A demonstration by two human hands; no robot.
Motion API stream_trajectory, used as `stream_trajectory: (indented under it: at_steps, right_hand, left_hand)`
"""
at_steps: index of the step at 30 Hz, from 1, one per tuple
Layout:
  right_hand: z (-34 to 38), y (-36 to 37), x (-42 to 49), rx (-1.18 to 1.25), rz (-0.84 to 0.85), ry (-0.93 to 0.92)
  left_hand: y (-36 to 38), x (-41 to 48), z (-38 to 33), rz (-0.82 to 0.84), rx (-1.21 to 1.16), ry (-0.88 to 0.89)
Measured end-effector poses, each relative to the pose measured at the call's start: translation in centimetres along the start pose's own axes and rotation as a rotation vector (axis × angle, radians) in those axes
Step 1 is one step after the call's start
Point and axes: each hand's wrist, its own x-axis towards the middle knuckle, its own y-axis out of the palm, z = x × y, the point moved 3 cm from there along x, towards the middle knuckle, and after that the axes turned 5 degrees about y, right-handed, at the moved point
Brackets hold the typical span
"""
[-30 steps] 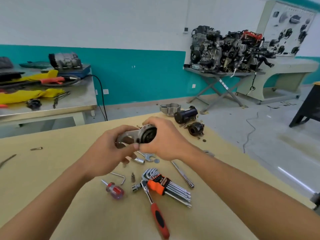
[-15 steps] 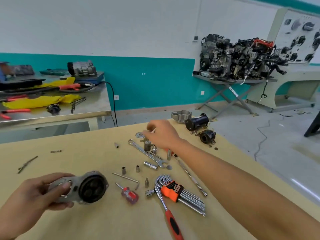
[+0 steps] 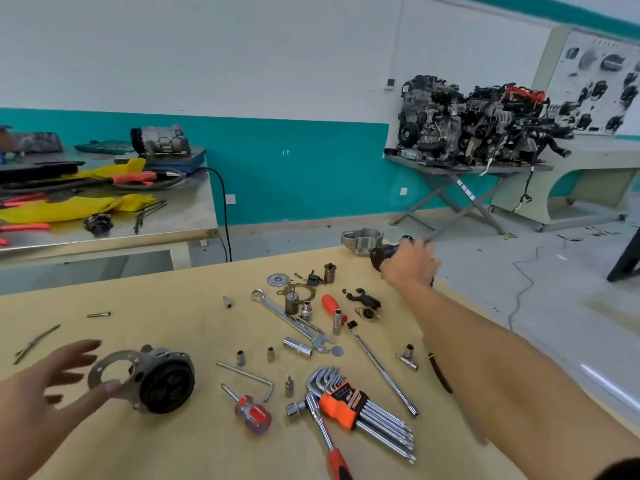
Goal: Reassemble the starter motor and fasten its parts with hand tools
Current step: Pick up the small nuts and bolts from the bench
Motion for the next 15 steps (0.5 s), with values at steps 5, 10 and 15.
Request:
stream_trajectory:
  at_steps: [5, 10, 15]
  right_hand:
    - [-5.9, 1.0, 4.7, 0.142, 0.335, 0.171]
    - [-6.6, 2.2, 5.1, 0.261, 0.301, 0.096]
    - [-6.9, 1.9, 5.5, 0.253, 0.256, 0.015]
  left_hand:
    - [1.0, -0.5, -4.1, -0.092, 0.134, 0.125]
    - [4.9, -1.6, -14.9, -0.210, 0.157, 0.351]
    - [6.3, -2.3, -18.8, -0.242, 0.237, 0.351]
